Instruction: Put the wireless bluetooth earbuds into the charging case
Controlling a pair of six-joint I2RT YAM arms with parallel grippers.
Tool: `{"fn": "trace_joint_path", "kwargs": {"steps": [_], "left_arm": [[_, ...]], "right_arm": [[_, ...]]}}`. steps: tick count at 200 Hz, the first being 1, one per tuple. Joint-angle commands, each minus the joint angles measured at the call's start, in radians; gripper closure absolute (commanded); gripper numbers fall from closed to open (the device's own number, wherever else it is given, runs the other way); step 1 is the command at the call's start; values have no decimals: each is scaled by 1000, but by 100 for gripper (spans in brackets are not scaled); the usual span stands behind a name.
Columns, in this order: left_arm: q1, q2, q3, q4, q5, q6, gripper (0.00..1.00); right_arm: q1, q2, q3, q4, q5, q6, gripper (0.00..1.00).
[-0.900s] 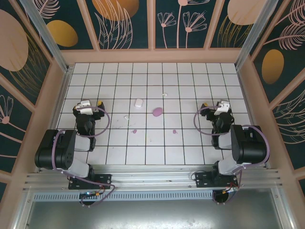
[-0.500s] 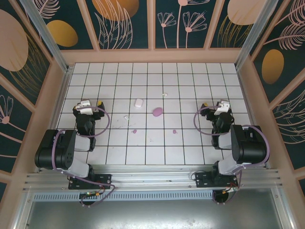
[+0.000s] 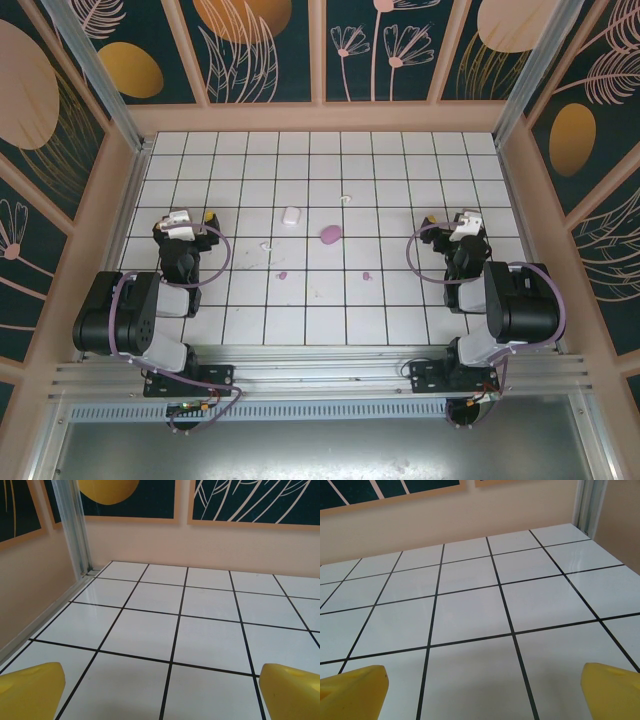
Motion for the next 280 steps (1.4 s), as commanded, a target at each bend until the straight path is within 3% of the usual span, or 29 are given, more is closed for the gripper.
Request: {"fn": "trace_joint_path", "kwargs": {"steps": [1,116,152,185,212,223,238,264,280], "left_arm": [[4,1,6,6,17,-12,1],[4,1,9,4,16,-14,2],[5,-7,11,-2,13,-11,1],[4,-127,164,-361,-22,-24,1],[4,-180,315,-618,3,-85,1],[5,-174,400,-764,21,-136,3],[4,-141,513,-914,102,-179,13],[-12,-78,605,-1041,220,-286,19],[-73,-37,654,-1115,215,-309,18]], "right_arm": [[8,6,19,38,1,-11,1],[8,4,17,40,-2,-14,1],[23,-82,92,-173,-31,-38,1],[43,-200,120,-336,-42,-15,1],[48,-307,200,-580,-19,112,1],[49,-327,257,-706,-23,163,1],[57,-338,321,-848,-29,229,1],[103,-337,395,-1029,-2,315,1],[153,-334,415,-1092,12,351,2]]}}
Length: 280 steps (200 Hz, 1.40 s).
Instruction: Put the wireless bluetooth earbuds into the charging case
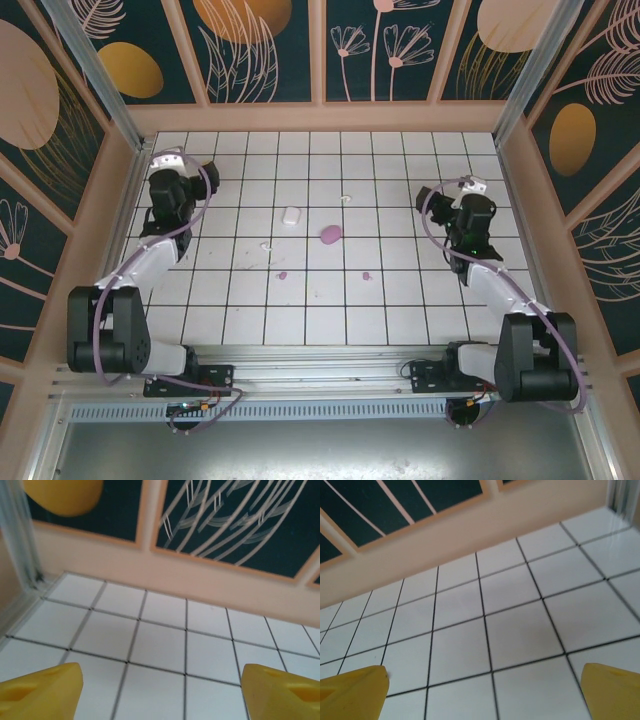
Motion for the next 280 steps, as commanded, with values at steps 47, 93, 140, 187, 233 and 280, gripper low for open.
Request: {"fn": "trace_joint_path", "kwargs": {"steps": [47,93,140,187,233,280], "left_arm": [[-256,237,243,-478,59,-94,20],[-383,416,409,-602,46,-35,19],[-432,521,492,-666,-8,-30,19],[-449,601,540,-693,-16,-11,21],[-453,659,585,-712,-11,2,24],[-454,689,592,-722,-7,19,32]], "right_arm": [[227,49,89,-315,27,185,3],[314,111,127,-338,16,224,3],[331,134,151,-368,12,221,3],[333,149,162,-371,0,221,3],[334,178,181,-376,-14,221,3],[334,192,202,-382,-30,224,3]]}}
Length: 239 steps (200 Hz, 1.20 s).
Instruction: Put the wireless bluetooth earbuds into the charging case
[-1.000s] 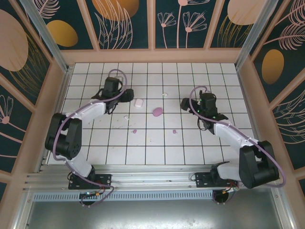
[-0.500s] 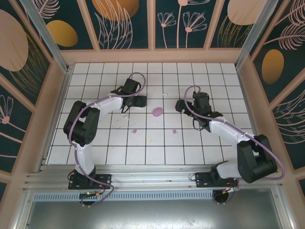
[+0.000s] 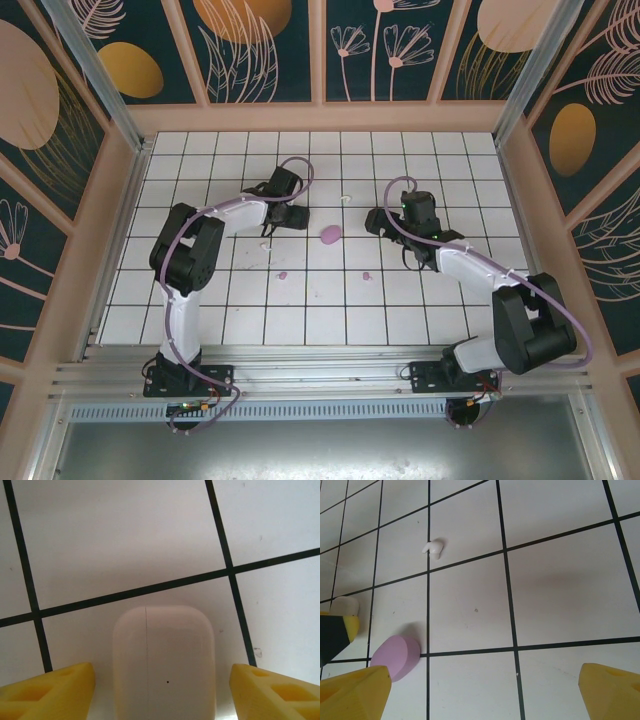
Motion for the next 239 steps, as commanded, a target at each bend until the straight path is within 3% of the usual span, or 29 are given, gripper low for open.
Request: {"fn": "trace_joint_path", "kwargs": {"steps": [1,53,97,183,220,239], "left_arm": [[-8,23,25,-38,-9,25,32],[-8,13,19,-38,21,65,51],[-7,-70,-35,20,57,138,66],[-38,-429,-229,204,143,360,74],[-70,-565,-319,292,308,445,75],[-100,-619,-358,330,332,508,76]], "right_arm": [[8,10,42,-18,-19,16,3],[6,16,79,-32,-48,31,3],[-8,49,168,-95,-194,4,5],[-13,-8,298,-124,-529,-5,13],[-12,-23,339,-155,-669,-19,16],[-9,-20,353,-161,-743,-18,17]]}}
